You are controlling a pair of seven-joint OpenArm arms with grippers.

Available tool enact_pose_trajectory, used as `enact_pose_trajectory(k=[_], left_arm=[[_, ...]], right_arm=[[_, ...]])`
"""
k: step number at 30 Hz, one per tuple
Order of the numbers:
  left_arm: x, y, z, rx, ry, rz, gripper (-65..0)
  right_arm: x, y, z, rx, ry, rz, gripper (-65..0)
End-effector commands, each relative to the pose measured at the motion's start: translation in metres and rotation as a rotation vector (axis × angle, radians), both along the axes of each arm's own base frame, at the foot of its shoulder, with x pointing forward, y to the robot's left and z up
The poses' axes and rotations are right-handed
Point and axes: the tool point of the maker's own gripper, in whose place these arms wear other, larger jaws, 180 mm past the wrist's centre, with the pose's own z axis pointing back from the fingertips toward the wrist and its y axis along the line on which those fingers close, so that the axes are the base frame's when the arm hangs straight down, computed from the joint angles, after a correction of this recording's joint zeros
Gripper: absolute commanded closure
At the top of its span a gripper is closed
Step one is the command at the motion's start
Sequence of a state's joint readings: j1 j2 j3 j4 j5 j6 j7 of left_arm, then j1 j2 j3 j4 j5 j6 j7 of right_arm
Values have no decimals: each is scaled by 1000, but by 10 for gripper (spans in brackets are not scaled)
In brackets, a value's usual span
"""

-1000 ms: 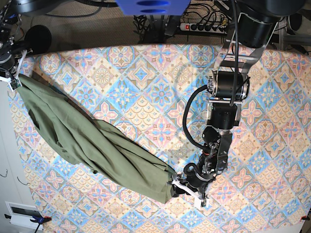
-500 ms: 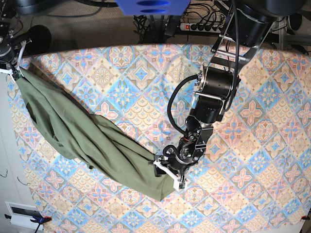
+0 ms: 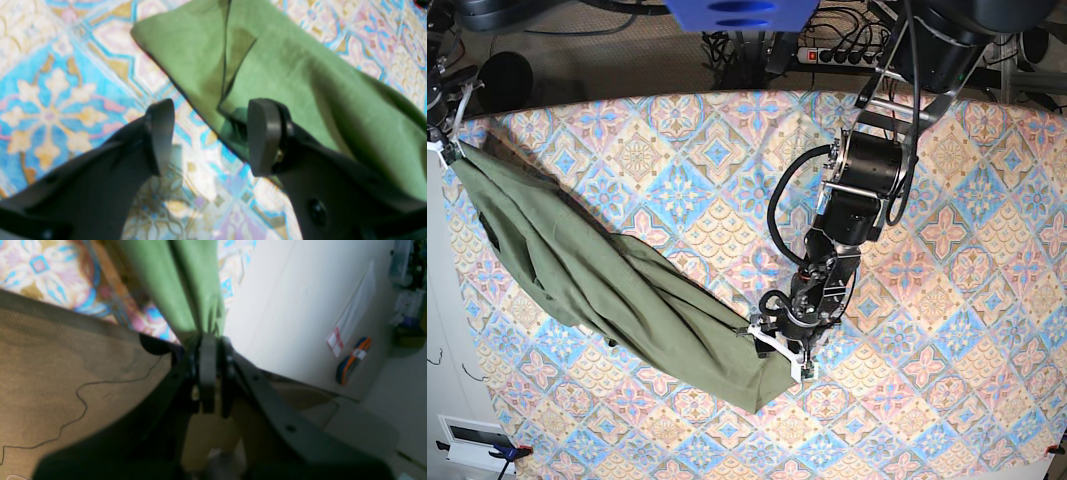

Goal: Layout the t-shirt on the table in an organized manner, then fold the t-shirt properly
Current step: 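Lay the shirt down, left gripper grasping its end near the right gripper, then regrasp the shirt end with the left gripper and pull it taut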

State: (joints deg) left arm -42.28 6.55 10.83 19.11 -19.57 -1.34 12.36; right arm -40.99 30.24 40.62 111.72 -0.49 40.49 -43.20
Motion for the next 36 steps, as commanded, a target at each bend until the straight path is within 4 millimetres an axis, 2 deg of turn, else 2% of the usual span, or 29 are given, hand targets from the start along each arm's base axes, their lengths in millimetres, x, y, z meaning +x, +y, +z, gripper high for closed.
enact_pose_trajectory(k=[1,4,7,8,10,13,15,19,20,22,24,25,28,32,34,36], left_arm=[[9,-13,15,34,-42,-50,-347],[-13,-33,-11,154,3,-177,-342],[-30,-34,-31,223,46,-242,-334],[-38,-34,-40,237,77,-259,-313],[-48,-37,-47,252,128,-285,-218],[-67,-40,-61,263,218,-322,-14],[-75,-28,-68,289,290,-329,0],[-111,-24,-86,313,449,-384,0],[-122,-14,-94,343,490,-399,0],[-139,-11,-98,379,512,-443,0],[-149,-12,-96,382,492,-472,0],[-150,-12,-88,372,454,-478,0],[-141,-20,-48,307,291,-468,0],[-107,-20,-12,194,172,-358,0],[-78,-21,16,134,78,-292,0],[-60,-28,25,94,34,-254,0]], right_arm=[[5,-6,12,-36,-19,10,-6],[8,-4,13,-32,-29,17,-6],[11,-1,14,-21,-46,33,-6],[12,-1,14,-19,-50,36,-6],[12,-1,14,-19,-52,36,-5],[13,-1,15,-19,-54,38,-5],[14,0,15,-15,-62,44,-5],[17,0,17,-14,-74,44,-5],[19,-1,18,-15,-82,42,-5],[19,-4,21,-22,-89,32,-5],[19,-7,24,-28,-96,25,-5],[18,-8,24,-29,-96,23,-5],[18,-10,26,-32,-101,16,-5],[17,-11,26,-34,-97,12,-5],[17,-11,26,-35,-96,11,-5],[17,-11,26,-35,-96,11,-5]])
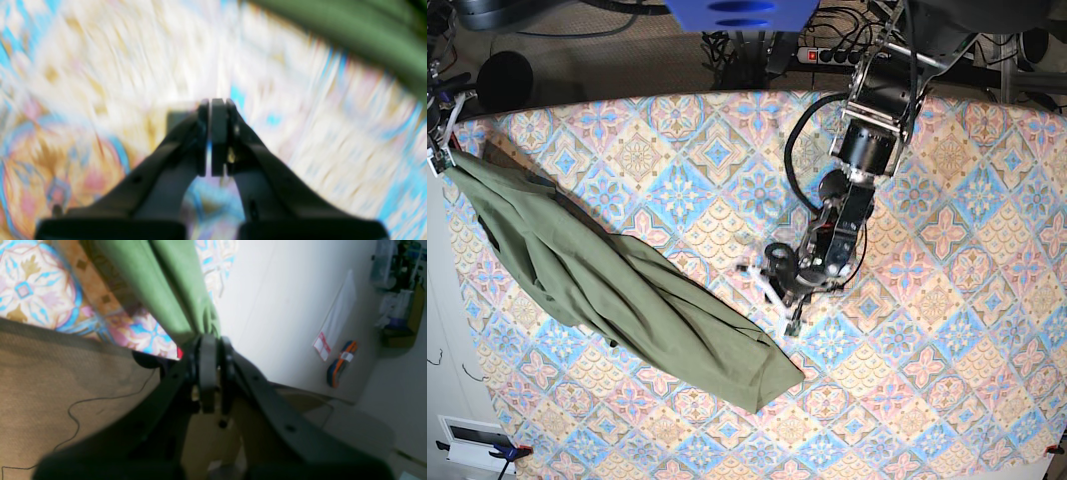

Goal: Layout the t-shirt on the table in an organized manner, then fold the t-shirt properly
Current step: 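Regrasp the shirt end with the left gripper and pull it taut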

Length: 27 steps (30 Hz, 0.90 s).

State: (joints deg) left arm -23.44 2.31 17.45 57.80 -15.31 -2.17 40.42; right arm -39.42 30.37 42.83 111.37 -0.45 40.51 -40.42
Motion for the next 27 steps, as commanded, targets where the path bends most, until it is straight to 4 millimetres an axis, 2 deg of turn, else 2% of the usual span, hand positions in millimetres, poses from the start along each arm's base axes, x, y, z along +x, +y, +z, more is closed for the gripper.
enact_pose_trajectory(k=[1,5,7,8,12,17,20,27], left_arm=[[30,-11,33,-38,-100,15,0],[58,-33,40,-80,-172,46,0],[68,-38,36,-79,-181,58,-11],[72,-33,31,-70,-189,73,-18],[89,-21,39,-70,-268,116,-50],[95,-21,49,-85,-312,127,-111],[95,-21,49,-85,-312,127,-125],[93,-22,46,-84,-306,122,-124]], right_arm=[[4,-5,11,-32,-18,8,-5],[3,-5,11,-33,-16,6,-5],[1,-6,10,-34,-9,5,-5],[-7,-7,8,-35,13,-1,-5],[-44,-15,2,-58,117,-16,-5],[-81,-17,-7,-66,243,-15,-6],[-95,-16,-11,-65,290,-12,-6],[-87,-16,-6,-79,283,11,-5]])
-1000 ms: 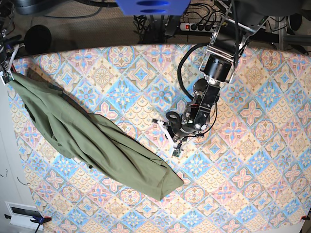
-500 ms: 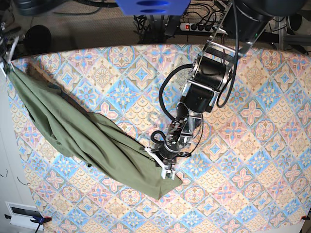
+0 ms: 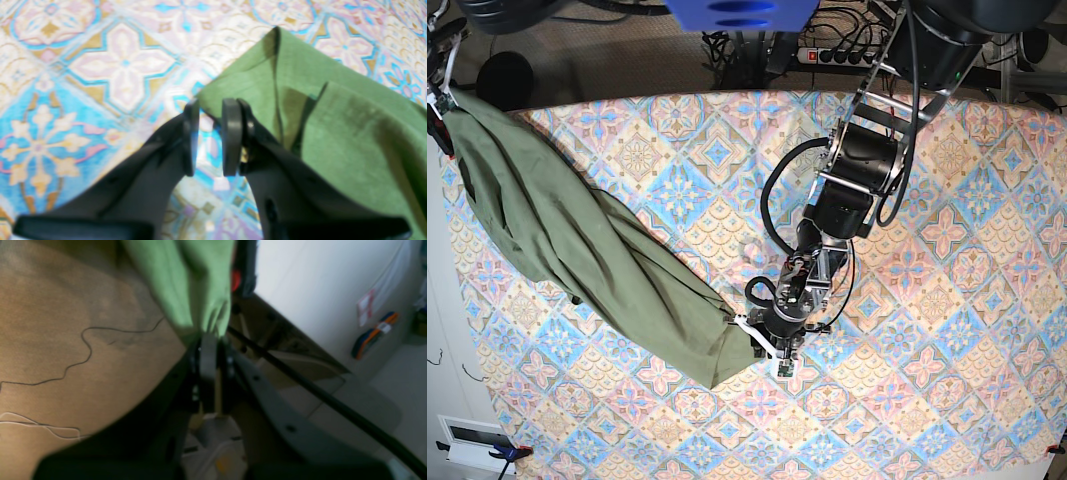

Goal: Layout the t-shirt on the table in an organized manner, then fold the t-shirt properly
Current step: 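Regrasp the shirt end with the left gripper and pull it taut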

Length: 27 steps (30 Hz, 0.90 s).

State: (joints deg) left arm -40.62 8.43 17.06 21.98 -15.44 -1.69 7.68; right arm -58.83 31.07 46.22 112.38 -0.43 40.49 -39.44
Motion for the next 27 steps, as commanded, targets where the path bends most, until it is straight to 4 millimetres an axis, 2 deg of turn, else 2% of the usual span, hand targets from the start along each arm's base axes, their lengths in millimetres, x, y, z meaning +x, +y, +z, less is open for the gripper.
enact_pose_trajectory(k=[1,5,7,10,15,21,24,26,27], left_arm=[[16,-10,31,-23,-79,-12,-124],[13,-32,45,26,-143,-100,-135],[9,-43,49,51,-166,-146,-189],[-1,-58,42,45,-146,-191,-279],[-14,-65,21,18,-68,-204,-344],[-17,-60,10,-4,-25,-175,-345],[-20,-61,7,-5,-16,-183,-338],[-21,-61,6,-5,-13,-185,-296],[-22,-62,6,-9,-12,-192,-249]], right_arm=[[7,-6,10,-40,-1,25,-5],[10,-6,12,-44,-2,36,-5],[11,-6,12,-44,-4,36,-5],[17,-5,13,-44,-23,36,-5],[17,-5,13,-42,-23,36,-5],[17,-5,13,-41,-27,38,-5],[25,0,14,-20,-58,60,-5],[26,1,14,-16,-65,66,-5],[26,1,14,-15,-67,68,-5]])
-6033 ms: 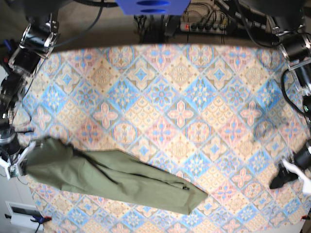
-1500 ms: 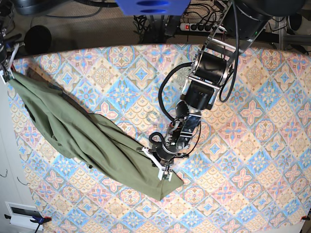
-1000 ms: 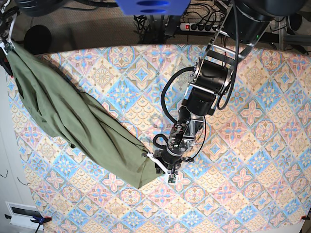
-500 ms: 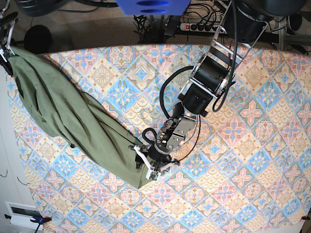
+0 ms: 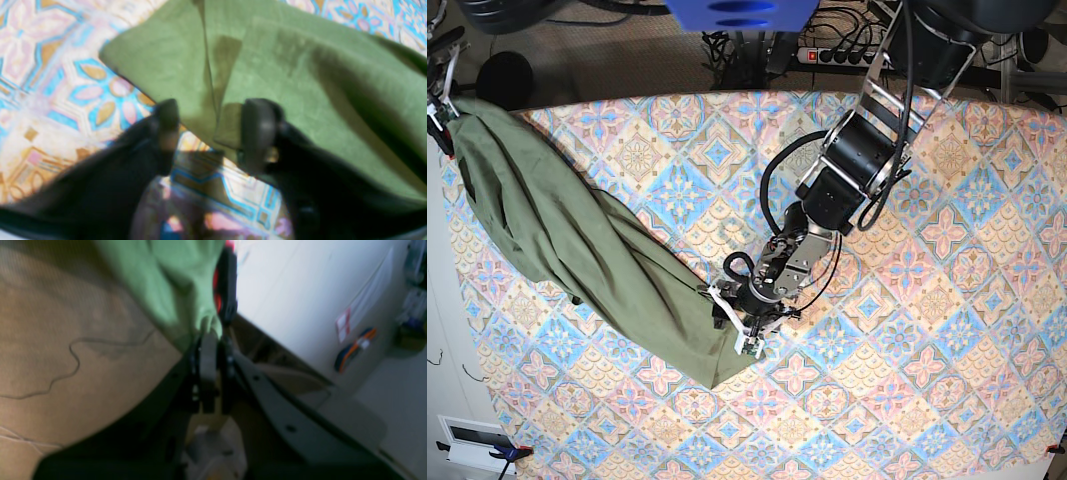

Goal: Layout the t-shirt on the table in an organized manner, then fold the t-shirt properly
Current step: 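Regrasp the shirt end with the left gripper and pull it taut, then drag the shirt end with the left gripper away from the right gripper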

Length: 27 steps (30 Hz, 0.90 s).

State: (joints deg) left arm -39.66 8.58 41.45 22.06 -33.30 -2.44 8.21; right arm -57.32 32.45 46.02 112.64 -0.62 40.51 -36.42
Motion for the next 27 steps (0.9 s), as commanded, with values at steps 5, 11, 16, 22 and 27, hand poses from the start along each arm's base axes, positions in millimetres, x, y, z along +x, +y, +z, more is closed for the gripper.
enact_pose_trajectory(k=[5,11,16,22,27], left_arm=[[6,-22,25,-54,-25,-96,-9],[5,-33,37,-88,-50,-128,0],[1,-48,62,-141,-79,-162,0],[26,25,113,-296,-118,-2,0],[34,99,140,-352,-111,96,0]], right_arm=[[4,-5,9,-30,-10,9,-5],[18,-5,14,-29,-63,5,-5],[46,-7,25,-32,-165,-6,-4],[92,-16,54,-61,-329,-65,-4],[143,-16,86,-63,-485,-110,-4]])
